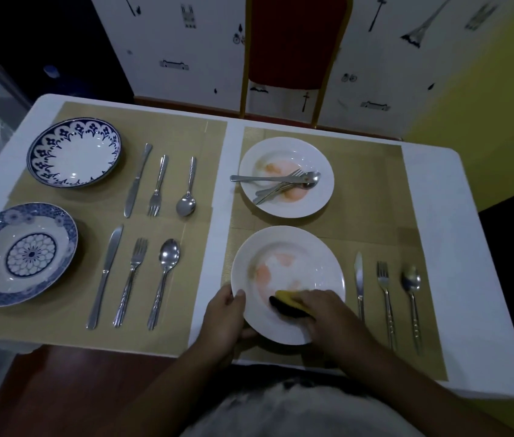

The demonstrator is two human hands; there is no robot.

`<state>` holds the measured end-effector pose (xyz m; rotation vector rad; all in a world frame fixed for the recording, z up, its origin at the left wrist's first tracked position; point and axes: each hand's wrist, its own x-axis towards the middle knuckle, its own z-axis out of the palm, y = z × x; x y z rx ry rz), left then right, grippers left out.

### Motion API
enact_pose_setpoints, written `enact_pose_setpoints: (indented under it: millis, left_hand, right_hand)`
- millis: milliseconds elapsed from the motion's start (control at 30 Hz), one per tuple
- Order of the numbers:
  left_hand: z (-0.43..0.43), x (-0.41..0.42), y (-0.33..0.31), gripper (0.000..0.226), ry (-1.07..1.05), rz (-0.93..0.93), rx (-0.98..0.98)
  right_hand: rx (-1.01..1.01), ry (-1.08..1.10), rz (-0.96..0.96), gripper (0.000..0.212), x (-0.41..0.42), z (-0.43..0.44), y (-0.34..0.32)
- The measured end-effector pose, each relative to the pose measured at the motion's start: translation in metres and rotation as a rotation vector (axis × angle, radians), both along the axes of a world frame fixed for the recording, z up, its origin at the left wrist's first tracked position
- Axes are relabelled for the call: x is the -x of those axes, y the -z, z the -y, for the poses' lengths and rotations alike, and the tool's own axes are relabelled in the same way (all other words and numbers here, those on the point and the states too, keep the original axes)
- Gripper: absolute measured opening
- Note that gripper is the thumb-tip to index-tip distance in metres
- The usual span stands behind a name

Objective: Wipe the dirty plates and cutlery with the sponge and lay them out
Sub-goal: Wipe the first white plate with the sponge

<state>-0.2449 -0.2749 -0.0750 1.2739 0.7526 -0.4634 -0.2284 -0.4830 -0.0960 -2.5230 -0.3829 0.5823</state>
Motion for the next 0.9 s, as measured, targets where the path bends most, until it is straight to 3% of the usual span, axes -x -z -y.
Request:
enact_pose_setpoints:
  millis: [100,167,300,467,600,800,900]
  left_hand:
    - [0.008,0.006,-0.001,0.022,-0.008,0.038,-0.023]
    - [0.013,0.009,0.000,0.023,-0.019,0.042,-0.051]
    - [0.021,0.011,-0.003,0.025,0.019,0.040,-0.053]
    - [0.024,0.010,-0.014,0.027,0.137,0.108,-0.064]
    - [0.027,0.001,-0.026,0.028,0.145,0.143,-0.032]
    - [0.028,-0.003,-0.034,0.028,0.058,0.140,-0.009]
    - [0.033,0.002,-0.035,0.028,0.067,0.139,-0.025]
  right_hand:
    - [0.074,-0.238,0.046,0.041,0.000,0.000,0.005]
    - [0.158,-0.129,0.056,0.039,-0.005,0.006,0.006]
    - [0.330,0.148,0.044,0.014,-0.034,0.017,-0.008]
    - [0.137,0.270,0.156,0.013,-0.060,0.010,-0.027]
    - [-0.109,0.103,0.191,0.033,-0.056,-0.011,-0.037]
    - [-0.041,-0.310,0.172,0.037,-0.038,0.004,-0.051]
    - [0.036,-0.312,0.149,0.042,-0.041,0.015,-0.059]
